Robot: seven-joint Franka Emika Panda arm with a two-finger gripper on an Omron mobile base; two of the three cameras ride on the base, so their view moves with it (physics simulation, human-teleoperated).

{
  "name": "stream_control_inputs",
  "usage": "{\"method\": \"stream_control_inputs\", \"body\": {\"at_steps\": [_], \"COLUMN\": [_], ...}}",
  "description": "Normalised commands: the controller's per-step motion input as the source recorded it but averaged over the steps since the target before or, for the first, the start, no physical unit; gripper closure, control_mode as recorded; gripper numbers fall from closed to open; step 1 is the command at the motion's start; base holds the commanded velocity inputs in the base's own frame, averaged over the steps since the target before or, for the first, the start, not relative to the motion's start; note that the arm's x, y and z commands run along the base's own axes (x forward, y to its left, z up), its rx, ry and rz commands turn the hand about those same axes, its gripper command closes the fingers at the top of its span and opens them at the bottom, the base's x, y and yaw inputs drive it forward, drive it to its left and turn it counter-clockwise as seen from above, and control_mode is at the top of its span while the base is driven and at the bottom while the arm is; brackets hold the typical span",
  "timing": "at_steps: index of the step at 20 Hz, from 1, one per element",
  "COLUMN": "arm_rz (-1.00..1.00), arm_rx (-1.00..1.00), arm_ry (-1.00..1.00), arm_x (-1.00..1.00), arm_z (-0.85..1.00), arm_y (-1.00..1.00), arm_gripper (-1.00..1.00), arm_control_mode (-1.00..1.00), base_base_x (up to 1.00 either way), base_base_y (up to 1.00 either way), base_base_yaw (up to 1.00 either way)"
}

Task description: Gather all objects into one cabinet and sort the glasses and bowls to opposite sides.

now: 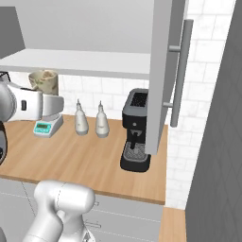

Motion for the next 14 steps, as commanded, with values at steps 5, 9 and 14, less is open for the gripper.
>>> {"method": "stream_control_inputs", "body": {"at_steps": [5, 9, 14], "arm_rz": [0.00, 0.00, 0.00], "arm_rx": [0.00, 0.00, 0.00], "arm_ry": [0.00, 0.00, 0.00], "arm_x": [-0.01, 0.00, 0.00], "arm_z": [0.00, 0.00, 0.00], "arm_y": [0.00, 0.00, 0.00], "arm_gripper": [1.00, 1.00, 1.00], "arm_control_mode": [1.00, 1.00, 1.00], "base_base_x": [-0.17, -0.62, -0.42], "base_base_y": [0.00, 0.18, 0.53], "base_base_yaw": [0.00, 0.07, 0.49]}}
